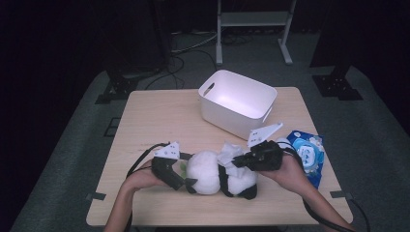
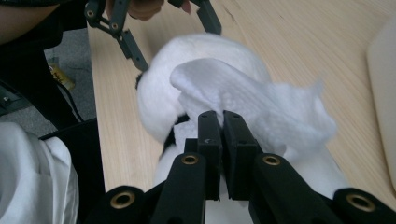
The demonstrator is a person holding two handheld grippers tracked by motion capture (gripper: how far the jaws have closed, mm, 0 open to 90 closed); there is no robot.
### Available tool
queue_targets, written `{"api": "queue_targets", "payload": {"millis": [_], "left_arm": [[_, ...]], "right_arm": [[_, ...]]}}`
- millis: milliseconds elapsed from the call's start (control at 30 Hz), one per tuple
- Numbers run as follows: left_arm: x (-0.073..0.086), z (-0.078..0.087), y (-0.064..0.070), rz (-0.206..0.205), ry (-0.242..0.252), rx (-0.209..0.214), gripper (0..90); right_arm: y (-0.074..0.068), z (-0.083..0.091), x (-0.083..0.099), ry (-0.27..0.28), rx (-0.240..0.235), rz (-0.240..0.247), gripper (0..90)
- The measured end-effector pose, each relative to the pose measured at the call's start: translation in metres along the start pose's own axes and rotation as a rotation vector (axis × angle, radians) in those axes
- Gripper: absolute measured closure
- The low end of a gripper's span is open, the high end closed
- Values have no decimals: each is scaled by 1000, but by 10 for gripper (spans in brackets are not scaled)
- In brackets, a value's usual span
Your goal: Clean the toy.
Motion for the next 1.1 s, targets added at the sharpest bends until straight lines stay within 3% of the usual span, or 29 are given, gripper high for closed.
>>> {"api": "queue_targets", "payload": {"millis": [367,500,533,567,600,700,733,767,800,900,1100], "left_arm": [[1,0,0,7,-6,4,72],[1,0,0,8,-6,4,72],[1,0,0,7,-7,3,72],[1,0,0,7,-7,3,72],[1,0,0,7,-7,3,72],[2,0,0,8,-6,4,72],[2,0,0,9,-4,7,72],[2,0,0,9,-4,7,72],[2,0,0,10,-3,7,72],[2,-1,0,11,-5,8,72],[4,-3,0,18,-9,16,72]], "right_arm": [[4,19,36,-17,-3,-42,856],[5,20,41,-20,15,-45,763],[6,20,40,-19,34,-45,666],[6,20,40,-19,34,-45,666],[10,20,38,-18,68,-46,552],[14,18,37,-26,74,-56,477],[17,14,36,-40,69,-65,400],[17,14,36,-40,69,-65,400],[20,8,34,-55,33,-81,358],[23,-1,31,-74,-4,-91,335],[28,-7,21,-71,-1,-93,343]]}}
Point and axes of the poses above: each handheld gripper's, and its own axes: z roughly backward along the jaws, x roughly out of its underside, y roughly to its right, the point moved 8 cm from there along -z, roughly forward along the jaws, and after that the axes turned 15 degrees about -y, right-handed, at the moved point
